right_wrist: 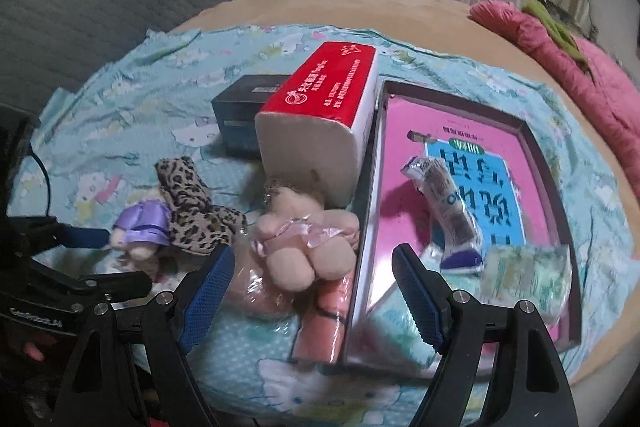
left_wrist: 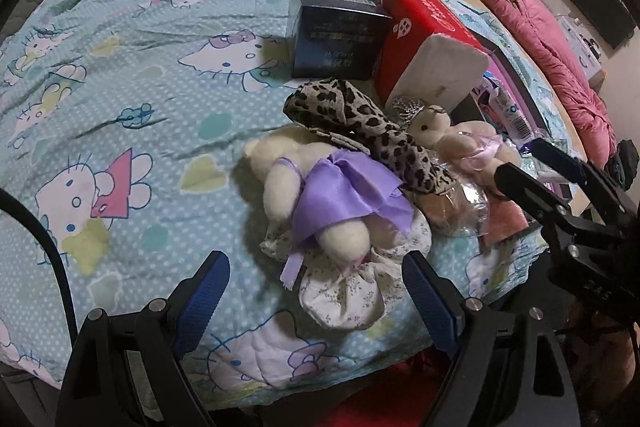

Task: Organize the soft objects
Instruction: 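Grasp floral scrunchie with left tool while right tool grasps pink plush bear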

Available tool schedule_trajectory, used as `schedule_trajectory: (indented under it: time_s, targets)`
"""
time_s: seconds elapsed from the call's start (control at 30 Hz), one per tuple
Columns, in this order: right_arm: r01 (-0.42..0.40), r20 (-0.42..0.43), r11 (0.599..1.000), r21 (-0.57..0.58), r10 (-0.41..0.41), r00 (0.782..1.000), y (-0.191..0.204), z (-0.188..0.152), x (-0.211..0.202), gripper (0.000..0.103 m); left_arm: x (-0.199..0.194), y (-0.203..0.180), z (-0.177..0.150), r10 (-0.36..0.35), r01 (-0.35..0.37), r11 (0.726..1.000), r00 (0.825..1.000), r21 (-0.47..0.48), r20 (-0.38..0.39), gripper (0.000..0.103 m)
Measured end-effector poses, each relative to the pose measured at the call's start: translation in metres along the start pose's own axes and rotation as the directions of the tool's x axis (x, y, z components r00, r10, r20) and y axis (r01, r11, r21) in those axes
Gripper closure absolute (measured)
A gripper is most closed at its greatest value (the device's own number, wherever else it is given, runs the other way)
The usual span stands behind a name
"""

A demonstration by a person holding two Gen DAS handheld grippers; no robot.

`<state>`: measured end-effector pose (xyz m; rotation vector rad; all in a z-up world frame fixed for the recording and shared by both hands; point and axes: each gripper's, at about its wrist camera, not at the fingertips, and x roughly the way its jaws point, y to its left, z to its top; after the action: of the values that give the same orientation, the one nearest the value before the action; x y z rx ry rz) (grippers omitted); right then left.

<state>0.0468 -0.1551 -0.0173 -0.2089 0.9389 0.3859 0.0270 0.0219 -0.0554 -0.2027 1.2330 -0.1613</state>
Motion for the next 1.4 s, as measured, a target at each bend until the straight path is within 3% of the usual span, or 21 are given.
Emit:
schedule_trajectory:
  time_s: [0.23,0.33,0.47,0.7,0.93,0.97,1.03,1.1,1.23,1.3,1.4]
  targets:
    - [0.059,-0.042,0.989,-0.139,-0.065,0.997,0.010,0.006,0.026,0.021,0.008,0.002,0.002,0.009,-0.009,1.000,1.000,0.013,0.003,0.015]
    - [0.057,-0.046,0.986,-0.154,-0.065,0.997,0.011,0.010,0.033,0.021,0.009,0.000,0.004,0.007,-0.007,1.000,1.000,0.029,0.015,0.015]
    - [0.035,-0.076,0.987,-0.154,-0.047,0.996,0.010,0.014,0.044,0.035,0.012,-0.001,0.007,-0.001,0.001,0.999,1.000,0.032,0.019,0.015]
    - [0.054,-0.079,0.977,-0.206,-0.072,0.994,0.022,0.019,0.056,0.037,0.018,0.001,0.011,-0.010,0.010,1.000,1.000,0.026,0.015,0.015]
    - [0.042,-0.105,0.983,-0.178,-0.062,0.993,0.018,0.023,0.071,0.040,0.023,0.000,0.012,-0.029,0.028,0.998,1.000,0.050,0.012,0.017]
    - [0.026,-0.106,0.987,-0.156,-0.043,0.993,0.015,0.023,0.072,0.044,0.023,-0.001,0.013,-0.027,0.026,0.998,1.000,0.053,0.015,0.019]
    - [-0.014,-0.096,0.995,-0.101,0.005,0.995,0.006,0.023,0.069,0.049,0.022,-0.001,0.012,-0.016,0.015,0.998,0.999,0.060,0.028,0.034]
    - [-0.044,-0.090,0.997,-0.068,0.038,0.995,0.001,0.023,0.066,0.053,0.023,-0.001,0.013,-0.024,0.023,0.998,0.999,0.055,0.030,0.039]
    - [-0.074,-0.052,0.996,-0.043,0.072,0.996,0.000,0.022,0.055,0.062,0.020,0.007,0.014,-0.064,0.063,0.998,0.997,0.027,0.042,0.069]
    - [-0.080,-0.034,0.996,-0.050,0.079,0.996,0.004,0.022,0.048,0.063,0.019,0.012,0.014,-0.102,0.102,0.995,0.994,0.006,0.041,0.078]
    - [-0.095,-0.017,0.994,-0.058,0.095,0.995,0.008,0.021,0.041,0.064,0.017,0.016,0.014,-0.120,0.120,0.993,0.992,0.002,0.049,0.082]
